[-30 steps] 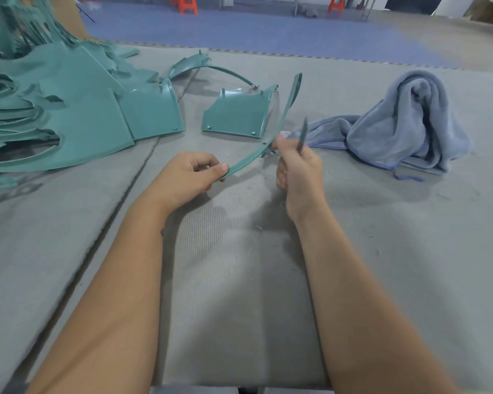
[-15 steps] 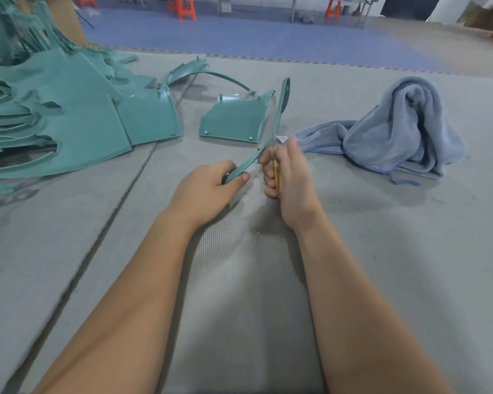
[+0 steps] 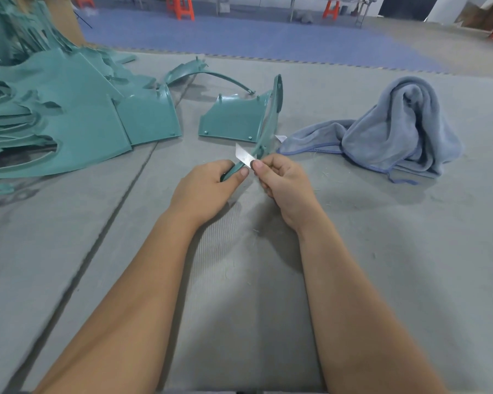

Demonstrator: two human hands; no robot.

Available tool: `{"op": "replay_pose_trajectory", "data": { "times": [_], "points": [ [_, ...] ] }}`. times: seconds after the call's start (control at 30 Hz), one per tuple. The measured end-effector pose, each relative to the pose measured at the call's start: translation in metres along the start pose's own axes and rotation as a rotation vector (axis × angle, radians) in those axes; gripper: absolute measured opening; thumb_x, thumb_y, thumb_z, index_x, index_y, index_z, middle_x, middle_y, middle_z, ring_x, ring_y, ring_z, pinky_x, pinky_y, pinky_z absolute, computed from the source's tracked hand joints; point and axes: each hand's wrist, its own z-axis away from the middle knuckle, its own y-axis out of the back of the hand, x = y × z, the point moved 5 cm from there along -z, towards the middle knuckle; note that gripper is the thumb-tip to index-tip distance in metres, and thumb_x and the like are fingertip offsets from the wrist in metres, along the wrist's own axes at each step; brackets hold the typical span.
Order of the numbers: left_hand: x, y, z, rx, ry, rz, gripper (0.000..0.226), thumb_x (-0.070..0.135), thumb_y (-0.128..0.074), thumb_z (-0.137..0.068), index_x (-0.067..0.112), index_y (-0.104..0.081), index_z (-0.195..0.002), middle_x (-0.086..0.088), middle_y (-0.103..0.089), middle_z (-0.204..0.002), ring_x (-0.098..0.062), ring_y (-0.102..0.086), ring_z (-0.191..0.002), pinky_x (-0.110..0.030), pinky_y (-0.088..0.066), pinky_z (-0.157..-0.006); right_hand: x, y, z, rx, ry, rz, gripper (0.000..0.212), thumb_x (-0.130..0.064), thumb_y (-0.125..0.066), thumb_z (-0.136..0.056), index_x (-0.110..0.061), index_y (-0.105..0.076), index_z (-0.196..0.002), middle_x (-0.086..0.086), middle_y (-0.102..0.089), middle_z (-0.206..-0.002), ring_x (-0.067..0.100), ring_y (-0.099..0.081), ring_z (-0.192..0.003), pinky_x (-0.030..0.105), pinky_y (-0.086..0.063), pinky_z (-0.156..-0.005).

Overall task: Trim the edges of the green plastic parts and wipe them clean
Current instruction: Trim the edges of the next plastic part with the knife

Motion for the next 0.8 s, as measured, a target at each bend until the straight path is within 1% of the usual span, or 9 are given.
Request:
{"op": "replay_pose_trajectory", "data": {
  "times": [0.13,0.37,0.43,0.47,0.5,0.57,0.63,0.73,0.8],
  "points": [
    [-0.001,0.000,0.000,-0.002,0.010,0.031,0.049,0.058,-0.046,-0.092,0.015,-0.053,-0.069,0.005,-0.046,-0.055,-0.017,-0.045,-0.054,-0.033,-0.033,-0.053,0.001,0.005,-0.002,0.078,-0.007,-0.061,0.023,-0.017,-0.060,-0.096,-0.021,-0.059,-0.072,-0.007,-0.044,-0.058,0.005,-0.035,-0.054,0.017,-0.030,-0.052],
    [0.001,0.000,0.002,-0.039,-0.019,-0.013,0.051,0.059,-0.045,-0.092,0.014,-0.046,-0.066,0.005,-0.043,-0.054,-0.017,-0.043,-0.053,-0.032,-0.031,-0.052,0.006,0.025,-0.007,0.309,-0.090,-0.429,0.029,-0.018,-0.053,-0.100,-0.016,-0.052,-0.071,-0.004,-0.038,-0.056,0.006,-0.027,-0.046,0.017,-0.025,-0.041],
    [0.004,-0.001,0.004,-0.059,-0.046,-0.072,0.048,0.060,-0.042,-0.092,0.017,-0.051,-0.073,0.005,-0.050,-0.060,-0.020,-0.050,-0.059,-0.033,-0.035,-0.054,0.006,0.029,-0.007,0.351,-0.105,-0.550,0.031,-0.020,-0.051,-0.101,-0.017,-0.049,-0.071,-0.005,-0.039,-0.055,0.006,-0.029,-0.047,0.018,-0.026,-0.042],
    [0.005,-0.001,0.005,-0.052,-0.059,-0.110,0.041,0.058,-0.040,-0.094,0.022,-0.059,-0.086,0.004,-0.057,-0.068,-0.023,-0.055,-0.067,-0.034,-0.039,-0.057,0.005,0.030,-0.006,0.356,-0.110,-0.581,0.031,-0.021,-0.051,-0.102,-0.017,-0.049,-0.071,-0.005,-0.040,-0.055,0.006,-0.032,-0.047,0.018,-0.027,-0.043],
    [0.006,0.000,0.005,-0.036,-0.073,-0.149,0.033,0.053,-0.039,-0.097,0.031,-0.060,-0.109,0.002,-0.062,-0.078,-0.025,-0.057,-0.075,-0.035,-0.041,-0.061,0.005,0.030,-0.006,0.353,-0.113,-0.594,0.030,-0.022,-0.050,-0.102,-0.018,-0.049,-0.072,-0.004,-0.043,-0.055,0.006,-0.034,-0.047,0.018,-0.028,-0.043],
    [0.008,0.002,0.005,0.004,-0.116,-0.226,0.043,0.042,-0.035,-0.102,0.047,-0.032,-0.144,-0.001,-0.059,-0.085,-0.025,-0.052,-0.077,-0.034,-0.039,-0.061,0.004,0.027,-0.005,0.319,-0.113,-0.563,0.028,-0.024,-0.052,-0.101,-0.018,-0.051,-0.074,-0.003,-0.048,-0.055,0.007,-0.038,-0.047,0.019,-0.031,-0.044],
    [0.011,0.006,0.003,0.053,-0.144,-0.271,0.048,0.033,-0.034,-0.102,0.043,-0.026,-0.149,-0.002,-0.053,-0.087,-0.024,-0.048,-0.080,-0.034,-0.035,-0.061,0.003,0.022,-0.003,0.257,-0.105,-0.486,0.025,-0.027,-0.054,-0.100,-0.019,-0.054,-0.077,-0.001,-0.052,-0.058,0.009,-0.039,-0.047,0.020,-0.032,-0.043],
    [0.018,0.014,0.004,0.158,-0.232,-0.334,0.042,0.023,-0.041,-0.101,0.023,-0.047,-0.142,-0.007,-0.058,-0.093,-0.030,-0.049,-0.088,-0.036,-0.037,-0.066,0.001,0.017,-0.001,0.152,-0.104,-0.424,0.020,-0.028,-0.058,-0.094,-0.019,-0.058,-0.076,0.000,-0.052,-0.059,0.010,-0.037,-0.047,0.019,-0.030,-0.043],
    [0.022,0.019,0.007,0.231,-0.286,-0.412,0.038,0.021,-0.045,-0.098,0.021,-0.055,-0.135,-0.004,-0.064,-0.094,-0.030,-0.048,-0.090,-0.038,-0.034,-0.074,0.000,0.013,0.000,0.092,-0.117,-0.388,0.018,-0.031,-0.061,-0.087,-0.018,-0.064,-0.075,0.001,-0.052,-0.059,0.009,-0.036,-0.048,0.018,-0.029,-0.043]
  ]
}}
